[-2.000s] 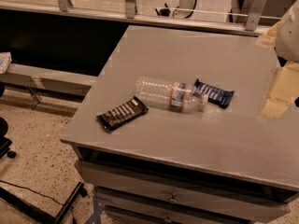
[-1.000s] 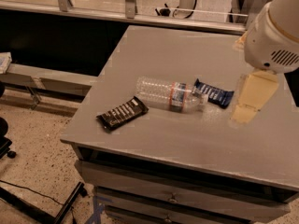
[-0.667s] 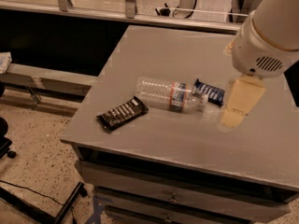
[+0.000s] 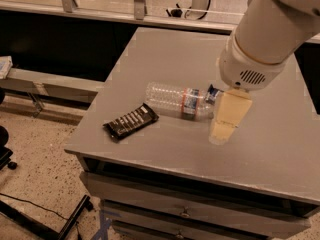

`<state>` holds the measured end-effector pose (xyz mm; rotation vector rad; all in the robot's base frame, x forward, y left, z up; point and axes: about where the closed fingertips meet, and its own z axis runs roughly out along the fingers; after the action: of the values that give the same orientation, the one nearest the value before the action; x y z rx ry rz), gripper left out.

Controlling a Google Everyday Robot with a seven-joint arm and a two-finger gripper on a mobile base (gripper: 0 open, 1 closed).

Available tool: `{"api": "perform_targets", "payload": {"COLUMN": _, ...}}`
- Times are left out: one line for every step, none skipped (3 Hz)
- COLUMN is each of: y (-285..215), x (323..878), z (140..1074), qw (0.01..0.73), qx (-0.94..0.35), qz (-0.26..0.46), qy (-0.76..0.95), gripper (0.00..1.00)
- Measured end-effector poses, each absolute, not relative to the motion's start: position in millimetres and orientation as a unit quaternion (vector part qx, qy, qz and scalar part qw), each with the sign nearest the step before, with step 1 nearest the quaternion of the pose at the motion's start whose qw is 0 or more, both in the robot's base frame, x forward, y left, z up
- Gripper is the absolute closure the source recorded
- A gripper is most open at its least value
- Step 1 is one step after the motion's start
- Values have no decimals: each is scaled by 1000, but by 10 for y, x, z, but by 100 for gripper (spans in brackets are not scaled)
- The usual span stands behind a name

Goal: Place water bottle upright

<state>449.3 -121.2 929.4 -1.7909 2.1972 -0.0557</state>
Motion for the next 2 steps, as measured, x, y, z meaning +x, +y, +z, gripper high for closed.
{"api": "perform_targets", "payload": {"y": -1084, "x": 4617, "z": 9210, "qw": 154, "qx": -631, "qz": -14, "qy": 760, "gripper": 0}}
{"api": "perform_targets", "payload": {"y": -1106, "x": 4816, "z": 9146, "qw": 163, "qx": -634, "qz": -6, "qy": 756, "gripper": 0}}
